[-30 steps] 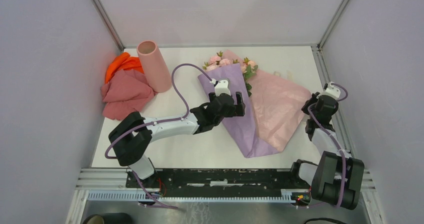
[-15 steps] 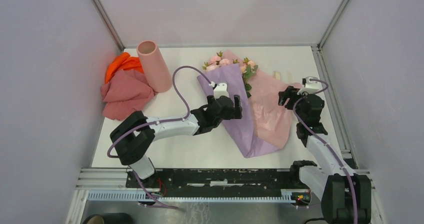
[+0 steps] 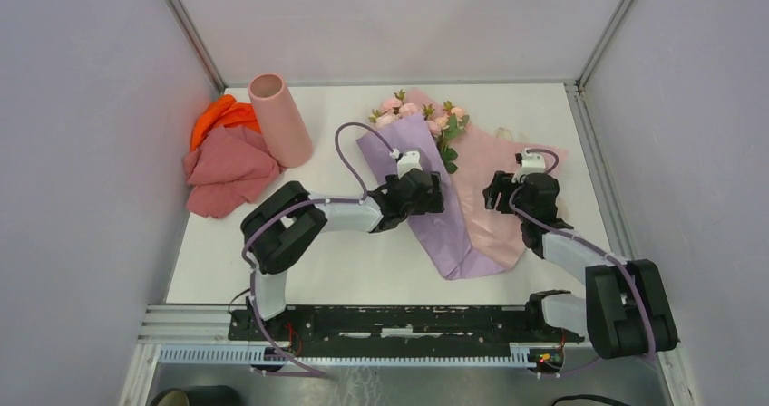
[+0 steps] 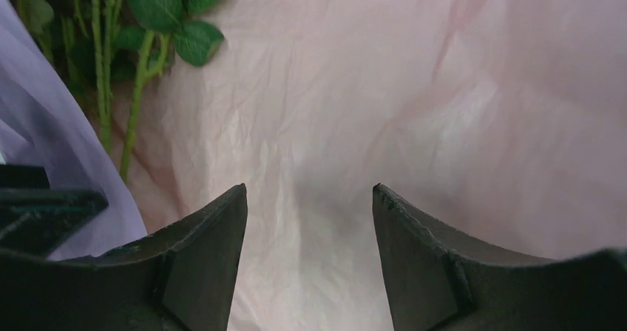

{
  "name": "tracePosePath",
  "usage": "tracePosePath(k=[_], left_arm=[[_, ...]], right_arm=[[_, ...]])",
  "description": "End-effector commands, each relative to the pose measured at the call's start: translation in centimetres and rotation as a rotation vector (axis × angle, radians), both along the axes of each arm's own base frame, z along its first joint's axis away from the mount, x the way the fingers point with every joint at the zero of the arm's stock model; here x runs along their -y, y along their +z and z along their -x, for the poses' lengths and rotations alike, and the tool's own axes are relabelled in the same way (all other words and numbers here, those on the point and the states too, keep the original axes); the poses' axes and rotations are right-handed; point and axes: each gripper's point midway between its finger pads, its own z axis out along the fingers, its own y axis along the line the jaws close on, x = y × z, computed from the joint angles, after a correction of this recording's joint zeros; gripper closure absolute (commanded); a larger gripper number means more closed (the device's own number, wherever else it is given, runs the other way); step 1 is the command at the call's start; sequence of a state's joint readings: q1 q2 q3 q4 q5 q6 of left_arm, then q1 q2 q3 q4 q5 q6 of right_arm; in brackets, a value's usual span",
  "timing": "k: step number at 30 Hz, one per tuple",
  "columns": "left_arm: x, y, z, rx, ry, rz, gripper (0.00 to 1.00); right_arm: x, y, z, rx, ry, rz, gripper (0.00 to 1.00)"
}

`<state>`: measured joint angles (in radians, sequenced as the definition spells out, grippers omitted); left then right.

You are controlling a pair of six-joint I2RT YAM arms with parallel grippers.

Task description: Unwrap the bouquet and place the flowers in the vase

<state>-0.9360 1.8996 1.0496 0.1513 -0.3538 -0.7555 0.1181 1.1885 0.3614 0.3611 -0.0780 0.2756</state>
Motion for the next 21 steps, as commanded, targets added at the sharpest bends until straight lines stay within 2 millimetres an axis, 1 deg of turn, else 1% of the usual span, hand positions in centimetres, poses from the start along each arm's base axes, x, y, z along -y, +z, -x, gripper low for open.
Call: tracePosePath(k=[1,2,5,7,8,11,15,18,21], left_arm=[[1.6,0.7,-2.8,0.000,0.021,0.067,0.03],[1.9,1.1,-3.6,0.009,0.025,0.072,0.02],[2.3,1.2,-5.3,0.011,0.032,0.081,0.03],[2.4,1.2,-6.7,0.013,0.040,0.087,0.03],[2.7,1.3,-7.9,0.017,0.046,0.094,0.03],[2.7,1.4,-9.8,0.020,0.059,0.104,0.03],[2.3,1.5,-12.1,0.026,0.079,0.110,0.03],[2.0,3.0,-12.7,0.063,0.082,0.110,0.03],[1.6,6.1,-12.3,0.125,0.072,0.146,0.02]], right_arm=[[-0.3,-0.4,-1.0,0.006,0.007,0.001,0.32],[-0.3,-0.4,-1.4,0.003,0.002,0.004,0.32],[-0.3,-0.8,-2.5,-0.017,0.001,0.013,0.32],[-0.5,-0.8,-3.6,-0.022,0.002,0.013,0.33],[-0.6,-1.3,-4.4,-0.040,0.003,0.013,0.33],[-1.5,-1.6,-6.1,-0.051,0.027,-0.008,0.33],[-2.4,-2.0,-7.7,-0.060,0.054,-0.042,0.33],[-3.3,-1.3,-8.4,-0.050,0.079,-0.050,0.33],[-5.1,-0.2,-8.6,-0.031,0.128,-0.054,0.33]])
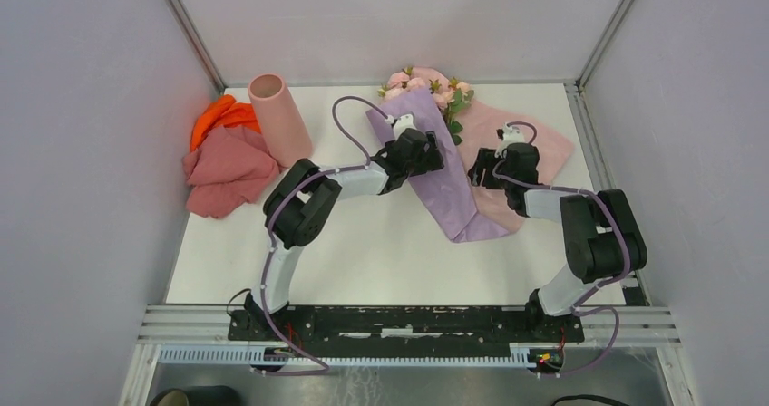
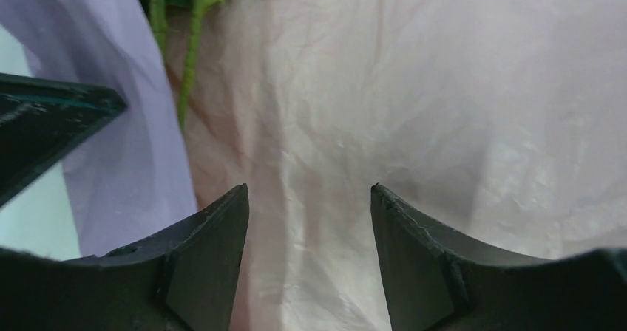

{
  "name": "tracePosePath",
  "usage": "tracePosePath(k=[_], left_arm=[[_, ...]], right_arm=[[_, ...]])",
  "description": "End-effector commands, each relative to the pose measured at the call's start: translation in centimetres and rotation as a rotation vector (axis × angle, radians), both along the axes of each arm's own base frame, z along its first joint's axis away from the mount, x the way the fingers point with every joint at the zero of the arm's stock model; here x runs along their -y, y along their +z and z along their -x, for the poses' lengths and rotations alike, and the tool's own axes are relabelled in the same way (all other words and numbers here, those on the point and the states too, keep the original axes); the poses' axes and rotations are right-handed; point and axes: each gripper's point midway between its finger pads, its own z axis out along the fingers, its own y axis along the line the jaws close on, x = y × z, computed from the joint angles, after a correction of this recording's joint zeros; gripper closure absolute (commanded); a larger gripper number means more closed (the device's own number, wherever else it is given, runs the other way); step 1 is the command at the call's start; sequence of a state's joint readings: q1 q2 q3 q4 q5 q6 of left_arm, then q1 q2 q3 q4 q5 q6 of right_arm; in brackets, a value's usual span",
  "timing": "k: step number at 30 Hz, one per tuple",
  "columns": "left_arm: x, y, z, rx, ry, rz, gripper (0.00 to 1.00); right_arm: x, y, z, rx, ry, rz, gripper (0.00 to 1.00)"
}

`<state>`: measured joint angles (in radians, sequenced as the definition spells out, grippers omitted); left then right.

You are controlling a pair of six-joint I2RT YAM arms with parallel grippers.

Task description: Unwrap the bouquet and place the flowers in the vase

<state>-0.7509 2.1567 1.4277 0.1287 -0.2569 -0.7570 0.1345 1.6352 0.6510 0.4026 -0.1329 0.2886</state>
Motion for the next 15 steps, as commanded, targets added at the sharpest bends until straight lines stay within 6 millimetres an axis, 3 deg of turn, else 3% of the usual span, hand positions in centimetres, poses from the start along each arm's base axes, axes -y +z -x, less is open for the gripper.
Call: tracePosePath(k=[1,6,11,15], left_arm=[[0.0,6.2,0.2,0.131,-0.033,0.039,0.02],[-2.4,13.3,3.3,0.252,-0.004,0.060,0.01],[-7.8,19.4,6.4,0.337,0.116,0.058,0.00],[-11.4,22.6,8.2,0.384,0.188,0.067,0.00]], right_arm=[[-3.6,3.5,-1.7,0.094,0.089,-0.033,0.33],[-8.3,5.5,-0.7,0.127,0.188,-0.010,0.33],[-13.2,6.7,0.9,0.147,0.287,-0.001,0.33],[-17.3,7.0,2.5,0.154,0.368,0.004,0.33]])
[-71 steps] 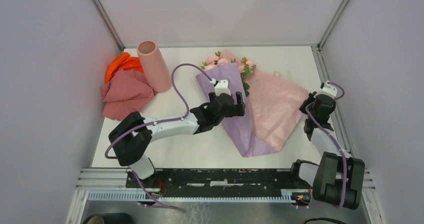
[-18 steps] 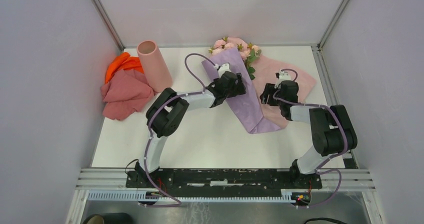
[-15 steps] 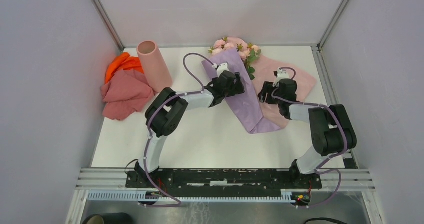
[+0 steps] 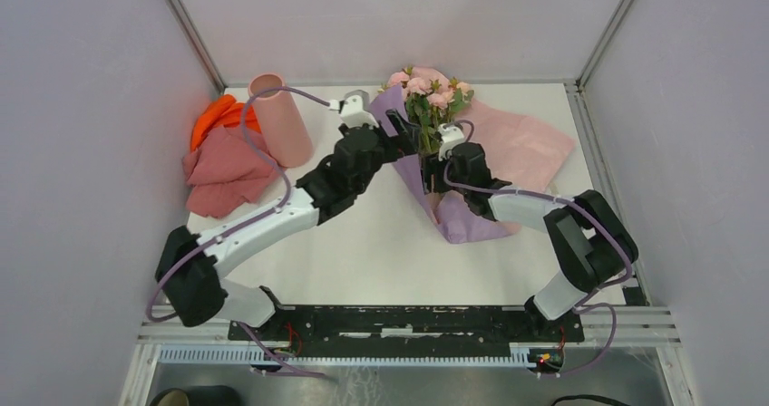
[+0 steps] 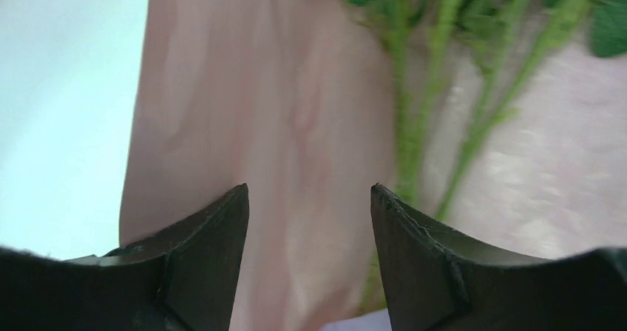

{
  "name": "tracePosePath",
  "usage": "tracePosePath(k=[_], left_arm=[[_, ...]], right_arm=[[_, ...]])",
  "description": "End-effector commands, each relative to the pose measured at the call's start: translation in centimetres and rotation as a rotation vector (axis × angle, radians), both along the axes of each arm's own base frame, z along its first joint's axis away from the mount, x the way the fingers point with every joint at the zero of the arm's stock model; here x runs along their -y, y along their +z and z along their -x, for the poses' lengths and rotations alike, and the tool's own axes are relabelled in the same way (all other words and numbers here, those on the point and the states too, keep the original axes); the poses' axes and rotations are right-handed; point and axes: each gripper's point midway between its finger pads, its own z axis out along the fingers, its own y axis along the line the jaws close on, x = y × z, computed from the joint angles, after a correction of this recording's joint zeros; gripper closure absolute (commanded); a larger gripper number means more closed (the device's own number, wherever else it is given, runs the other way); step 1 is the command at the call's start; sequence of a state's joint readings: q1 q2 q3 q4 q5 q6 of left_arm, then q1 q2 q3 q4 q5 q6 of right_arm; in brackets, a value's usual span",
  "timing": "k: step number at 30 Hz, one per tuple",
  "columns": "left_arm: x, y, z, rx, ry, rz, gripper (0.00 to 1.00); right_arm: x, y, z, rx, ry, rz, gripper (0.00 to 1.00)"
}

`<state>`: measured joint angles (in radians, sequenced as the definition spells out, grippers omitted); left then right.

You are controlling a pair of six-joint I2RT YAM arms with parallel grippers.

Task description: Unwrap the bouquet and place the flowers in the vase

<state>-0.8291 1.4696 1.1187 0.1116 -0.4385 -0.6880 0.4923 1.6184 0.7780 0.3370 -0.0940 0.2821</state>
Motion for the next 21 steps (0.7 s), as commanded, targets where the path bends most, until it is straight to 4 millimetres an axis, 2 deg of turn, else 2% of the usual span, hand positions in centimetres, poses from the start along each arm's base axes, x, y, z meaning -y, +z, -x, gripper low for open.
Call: tracePosePath(k=[1,5,9,12,21], left_arm=[[-5.4,1.9,0.7,0.041,0.157,-0.060,0.00],[-7.3,2.1,1.4,0.022,0.212,-0.082,0.00],[-7.6,1.6,1.5,0.014,0.226,-0.082,0.00],[-7.1,0.9,1.0,-0.003,0.222,-0.103,0.00],[-4.3,-3.6,-1.1,-0.091,0.182,-0.133,0.00]], right_arm=[[-4.0,2.7,0.5,0.073,0.059,-0.004,0.33],[-8.0,1.2,2.6,0.046,0.142,0.011,0.33],[-9.8,-0.4,5.1,0.019,0.193,0.024,0.33],[-9.5,-0.6,6.5,0.014,0.202,0.014,0.33],[-4.6,4.4,7.4,0.141,0.084,0.041,0.33]])
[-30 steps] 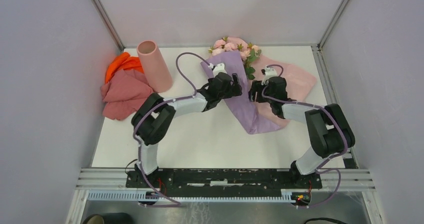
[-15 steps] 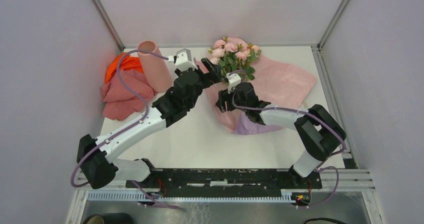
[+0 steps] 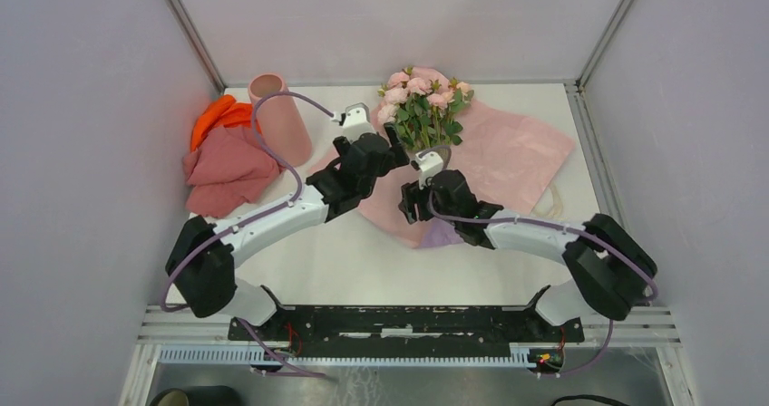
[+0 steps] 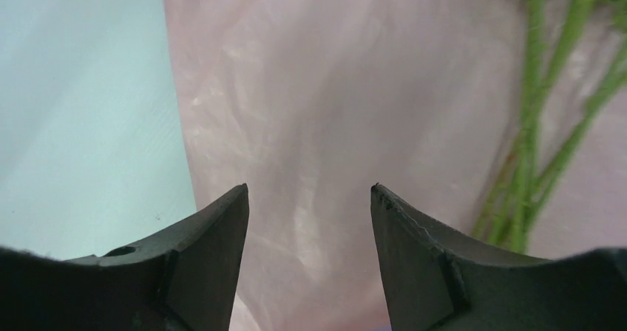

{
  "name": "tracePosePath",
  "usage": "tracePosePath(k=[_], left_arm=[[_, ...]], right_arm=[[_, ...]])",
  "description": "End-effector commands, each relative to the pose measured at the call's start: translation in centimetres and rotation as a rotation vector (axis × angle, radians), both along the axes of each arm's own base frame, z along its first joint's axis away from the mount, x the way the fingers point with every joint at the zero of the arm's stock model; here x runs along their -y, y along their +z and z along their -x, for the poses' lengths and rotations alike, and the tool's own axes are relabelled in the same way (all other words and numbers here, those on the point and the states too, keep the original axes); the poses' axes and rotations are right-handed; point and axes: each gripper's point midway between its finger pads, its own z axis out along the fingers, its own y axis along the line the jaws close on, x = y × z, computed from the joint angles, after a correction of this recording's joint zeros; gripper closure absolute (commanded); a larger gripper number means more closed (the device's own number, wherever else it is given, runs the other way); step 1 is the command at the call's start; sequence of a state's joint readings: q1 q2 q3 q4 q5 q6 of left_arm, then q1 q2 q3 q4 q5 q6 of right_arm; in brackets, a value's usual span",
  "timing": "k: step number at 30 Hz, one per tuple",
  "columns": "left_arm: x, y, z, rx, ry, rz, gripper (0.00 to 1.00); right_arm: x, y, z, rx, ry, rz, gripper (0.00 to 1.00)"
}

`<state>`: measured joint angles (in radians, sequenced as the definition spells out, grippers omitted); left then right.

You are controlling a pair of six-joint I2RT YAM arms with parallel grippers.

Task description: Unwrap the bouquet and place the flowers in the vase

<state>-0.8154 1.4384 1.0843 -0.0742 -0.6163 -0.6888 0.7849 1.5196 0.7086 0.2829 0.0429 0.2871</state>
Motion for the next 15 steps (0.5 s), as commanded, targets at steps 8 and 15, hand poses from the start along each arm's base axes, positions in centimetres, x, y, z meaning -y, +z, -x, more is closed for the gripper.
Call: tracePosePath(k=[8,15], left_arm=[[4.4,-3.9,-2.3,-0.057,-0.094,0.052,0.00],[5.6,-6.6,-2.4,-0.095,-0.132,0.045,0.00]], right_arm=[[5.4,5.2,0.0,0.147,-0.154,-0.009,0.33],[7.1,5.7,1.7,0.147,-0.173,-0.040,0.33]])
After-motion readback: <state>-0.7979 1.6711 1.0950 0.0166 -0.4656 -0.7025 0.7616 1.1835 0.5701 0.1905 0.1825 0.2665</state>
